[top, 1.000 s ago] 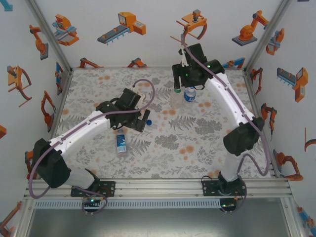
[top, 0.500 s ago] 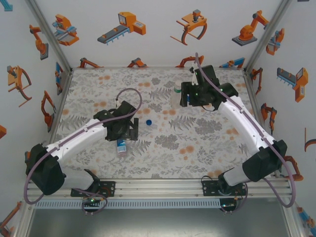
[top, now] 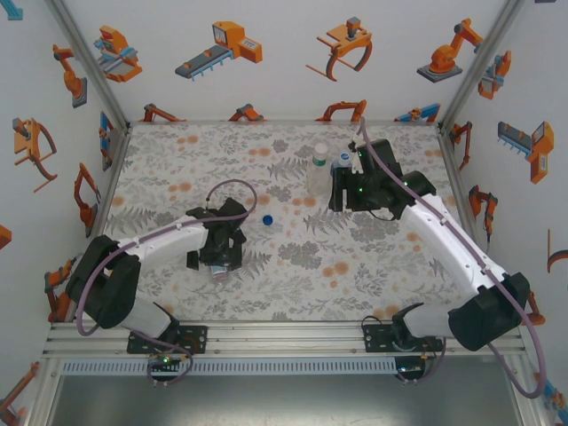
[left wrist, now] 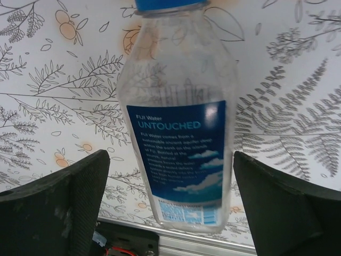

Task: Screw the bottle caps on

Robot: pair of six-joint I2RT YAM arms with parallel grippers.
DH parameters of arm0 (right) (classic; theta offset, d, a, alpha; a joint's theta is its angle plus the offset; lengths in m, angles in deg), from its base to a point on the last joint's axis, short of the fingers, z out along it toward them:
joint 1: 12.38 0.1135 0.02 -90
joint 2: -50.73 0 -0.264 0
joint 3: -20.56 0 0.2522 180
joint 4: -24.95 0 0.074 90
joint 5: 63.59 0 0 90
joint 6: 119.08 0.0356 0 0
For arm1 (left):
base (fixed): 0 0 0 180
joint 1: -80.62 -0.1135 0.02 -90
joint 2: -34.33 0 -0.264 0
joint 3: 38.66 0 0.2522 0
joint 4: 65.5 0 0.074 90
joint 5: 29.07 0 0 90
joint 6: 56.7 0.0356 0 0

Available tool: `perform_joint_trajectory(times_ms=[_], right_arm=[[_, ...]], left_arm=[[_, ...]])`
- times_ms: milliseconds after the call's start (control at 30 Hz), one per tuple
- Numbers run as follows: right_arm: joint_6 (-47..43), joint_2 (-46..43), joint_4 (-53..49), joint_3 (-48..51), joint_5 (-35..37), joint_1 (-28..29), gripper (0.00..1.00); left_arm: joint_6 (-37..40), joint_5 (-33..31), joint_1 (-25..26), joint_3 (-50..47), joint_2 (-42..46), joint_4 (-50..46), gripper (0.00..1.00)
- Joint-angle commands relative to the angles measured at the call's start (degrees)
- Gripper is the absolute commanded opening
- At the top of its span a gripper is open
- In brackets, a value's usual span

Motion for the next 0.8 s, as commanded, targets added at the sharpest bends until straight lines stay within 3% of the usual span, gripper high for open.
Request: perform_joint_trajectory(times_ms=[0, 767], right_arm=[[1.1, -1.2, 1.1, 1.4, -1.0, 0.3, 0.64], [1.4, -1.4, 1.1, 1.9, -1.8, 0.3, 0.65]], left_arm=[[-1.3, 0.1, -0.4, -1.5, -0.3, 2.0, 0.86], [-0.3, -0.3, -0.7, -5.2, -1.5, 7.0, 0.55]])
